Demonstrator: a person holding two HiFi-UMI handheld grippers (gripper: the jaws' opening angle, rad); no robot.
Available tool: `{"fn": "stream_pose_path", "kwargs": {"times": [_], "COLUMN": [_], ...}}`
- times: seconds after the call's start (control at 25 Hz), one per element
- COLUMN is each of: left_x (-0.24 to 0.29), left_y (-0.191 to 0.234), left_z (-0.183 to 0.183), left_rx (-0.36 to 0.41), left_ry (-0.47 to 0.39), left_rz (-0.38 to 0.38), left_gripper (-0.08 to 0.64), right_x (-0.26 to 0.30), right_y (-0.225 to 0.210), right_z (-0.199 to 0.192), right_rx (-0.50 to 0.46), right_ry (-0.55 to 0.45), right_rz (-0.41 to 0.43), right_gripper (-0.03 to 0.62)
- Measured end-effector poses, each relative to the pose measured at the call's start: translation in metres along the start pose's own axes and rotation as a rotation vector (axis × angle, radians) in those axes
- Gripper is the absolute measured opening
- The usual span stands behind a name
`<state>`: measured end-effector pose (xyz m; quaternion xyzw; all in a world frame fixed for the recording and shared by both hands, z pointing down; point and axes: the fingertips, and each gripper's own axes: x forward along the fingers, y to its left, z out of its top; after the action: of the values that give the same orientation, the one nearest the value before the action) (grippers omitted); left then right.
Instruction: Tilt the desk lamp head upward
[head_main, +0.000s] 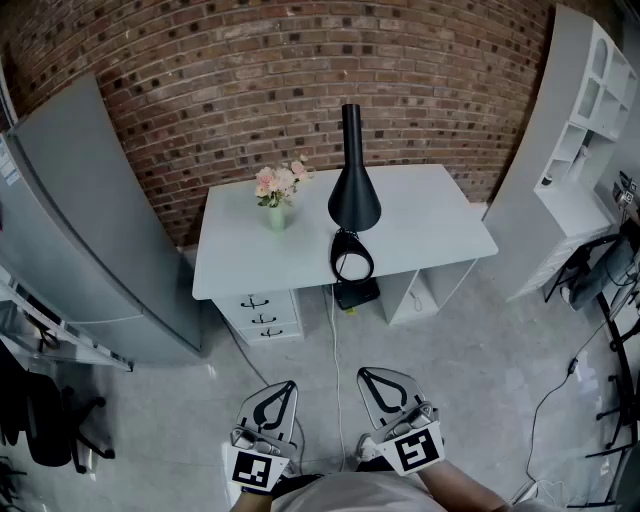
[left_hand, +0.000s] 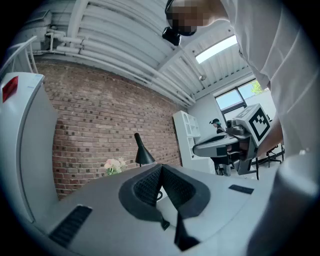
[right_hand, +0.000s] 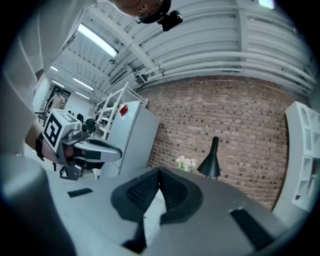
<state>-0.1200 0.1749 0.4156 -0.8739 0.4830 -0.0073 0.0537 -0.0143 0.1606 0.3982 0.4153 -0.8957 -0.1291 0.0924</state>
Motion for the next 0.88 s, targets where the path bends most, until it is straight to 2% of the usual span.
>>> {"fn": "stream_pose_path", "kwargs": {"times": [0.28, 0.44, 0.64, 0.88], "left_x": [0.001, 0.003, 0.003, -0.004], "left_y": [0.003, 0.001, 0.005, 0.021], "left_z": [-0.003, -0.003, -0.006, -0.007], "left_rx": [0.001, -0.002, -0.017, -0.028], "left_ry": [0.009, 0.006, 0.017, 0.003], "left_rz": [-0.003, -0.012, -0.012, -0.003], "left_gripper": [0.008, 0.008, 0.008, 0.008], "right_x": [0.003, 0.002, 0.003, 0.01], "right_y": [0.001, -0.002, -0.007, 0.0], "right_z": [-0.001, 0.002, -0.001, 0.001], "right_rx": [0.005, 0.057, 0.076, 0.028], "right_ry": [-0.005, -0.03, -0.019, 0.006], "right_rz": [0.0, -0.019, -0.043, -0.041], "right_gripper": [0.017, 0.018, 0.018, 0.018]}}
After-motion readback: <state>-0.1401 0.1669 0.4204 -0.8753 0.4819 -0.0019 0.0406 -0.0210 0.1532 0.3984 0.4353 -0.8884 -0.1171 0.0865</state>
